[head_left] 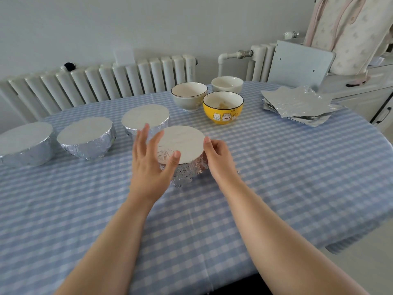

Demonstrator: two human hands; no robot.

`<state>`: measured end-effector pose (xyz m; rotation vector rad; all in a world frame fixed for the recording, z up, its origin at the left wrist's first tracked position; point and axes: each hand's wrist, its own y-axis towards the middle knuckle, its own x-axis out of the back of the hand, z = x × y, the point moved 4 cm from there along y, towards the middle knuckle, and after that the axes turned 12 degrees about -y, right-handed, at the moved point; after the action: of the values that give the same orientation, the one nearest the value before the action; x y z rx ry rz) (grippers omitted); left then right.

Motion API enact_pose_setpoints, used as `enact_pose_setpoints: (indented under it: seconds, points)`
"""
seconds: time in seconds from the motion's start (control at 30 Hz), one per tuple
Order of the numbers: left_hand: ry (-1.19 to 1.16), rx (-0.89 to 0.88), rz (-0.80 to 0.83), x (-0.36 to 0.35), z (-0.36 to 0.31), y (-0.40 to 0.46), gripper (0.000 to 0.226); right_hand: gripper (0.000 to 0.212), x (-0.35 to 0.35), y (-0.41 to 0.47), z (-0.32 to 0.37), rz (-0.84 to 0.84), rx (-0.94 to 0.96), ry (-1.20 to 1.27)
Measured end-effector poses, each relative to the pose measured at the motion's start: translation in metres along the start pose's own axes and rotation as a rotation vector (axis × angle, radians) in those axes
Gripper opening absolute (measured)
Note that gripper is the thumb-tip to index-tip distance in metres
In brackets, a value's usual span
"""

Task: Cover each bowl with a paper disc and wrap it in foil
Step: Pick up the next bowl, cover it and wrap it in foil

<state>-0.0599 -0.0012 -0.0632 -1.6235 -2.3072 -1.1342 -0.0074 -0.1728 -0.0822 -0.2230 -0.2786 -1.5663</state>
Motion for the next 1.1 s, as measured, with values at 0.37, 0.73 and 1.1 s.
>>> enact_pose_setpoints:
  seconds: [0.37, 0.73, 1.1]
  points:
    - [0.055, 0.072, 0.102, -0.006, 0.003, -0.003, 0.093, 0.029, -0.003, -0.008, -0.005, -0.121, -0.075, 0.037]
    - [-0.027, 0.146, 0.056, -0.003, 0.007, -0.002, 0.100, 0.032, -0.010, -0.002, 0.001, -0.218, -0.140, 0.154]
    - [-0.148, 0.232, -0.008, 0.001, 0.016, -0.002, 0.102, 0.010, -0.017, 0.005, 0.006, -0.247, -0.138, 0.239]
